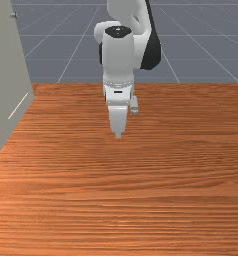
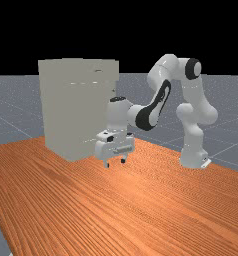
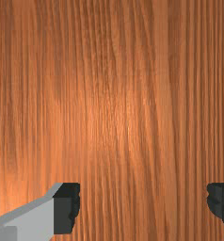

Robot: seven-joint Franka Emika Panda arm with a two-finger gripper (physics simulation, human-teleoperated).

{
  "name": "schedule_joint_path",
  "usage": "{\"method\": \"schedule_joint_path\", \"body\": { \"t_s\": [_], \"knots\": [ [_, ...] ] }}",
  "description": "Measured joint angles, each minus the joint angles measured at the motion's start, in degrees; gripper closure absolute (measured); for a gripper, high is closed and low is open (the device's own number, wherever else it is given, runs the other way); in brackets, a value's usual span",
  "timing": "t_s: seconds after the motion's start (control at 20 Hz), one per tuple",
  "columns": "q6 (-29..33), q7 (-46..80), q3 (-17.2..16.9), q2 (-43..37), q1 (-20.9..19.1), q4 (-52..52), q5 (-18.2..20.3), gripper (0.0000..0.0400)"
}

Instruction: Open the drawer

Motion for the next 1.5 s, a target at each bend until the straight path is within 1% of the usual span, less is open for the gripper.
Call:
{"method": "schedule_joint_path", "body": {
  "t_s": [0.05, 0.1, 0.15, 0.2, 0.25, 0.3, 0.35, 0.4, 0.45, 0.5, 0.55, 0.6, 0.75, 0.95, 1.2, 1.3, 1.4, 1.5],
  "knots": [
    [-0.7, 0.4, -0.6, 0.0, 0.2, -0.3, -1.0, 0.0151],
    [-1.2, 0.7, -1.1, 0.1, 0.1, -0.6, -1.5, 0.0242],
    [-1.8, 1.9, -1.6, -0.1, 0.1, -0.9, -1.8, 0.0147],
    [-2.2, 2.6, -1.9, -0.4, 0.0, -1.0, -1.9, 0.0089],
    [-2.4, 3.0, -2.1, -0.5, 0.0, -1.0, -2.0, 0.0054],
    [-12.5, 16.6, -2.7, -6.3, 0.6, -4.1, -2.8, 0.0187],
    [-20.5, 29.5, -3.0, -14.6, 1.1, -4.4, -2.6, 0.0269],
    [-24.8, 42.6, -3.0, -21.5, 1.1, -3.7, -2.4, 0.032],
    [-26.7, 56.0, -2.6, -26.0, 0.7, -3.8, -2.7, 0.0351],
    [-27.8, 69.1, -2.0, -28.4, 0.2, -4.1, -3.3, 0.037],
    [-28.8, 77.2, -1.5, -29.4, -0.2, -4.3, -3.7, 0.0382],
    [-29.5, 82.1, -1.2, -29.9, -0.5, -4.5, -3.9, 0.0389],
    [-31.1, 88.0, -0.8, -30.9, -0.8, -4.8, -4.1, 0.0397],
    [-33.4, 89.6, -0.9, -34.1, -1.1, -4.0, -4.3, 0.04],
    [-38.2, 89.8, -0.7, -36.7, -1.2, 4.9, -4.6, 0.04],
    [-39.0, 89.7, -0.8, -37.5, -1.4, 7.0, -5.0, 0.04],
    [-39.4, 88.8, -1.9, -38.4, -2.0, 9.0, -5.1, 0.04],
    [-39.6, 87.5, -3.8, -39.5, -3.1, 10.4, -5.1, 0.04]
  ]
}}
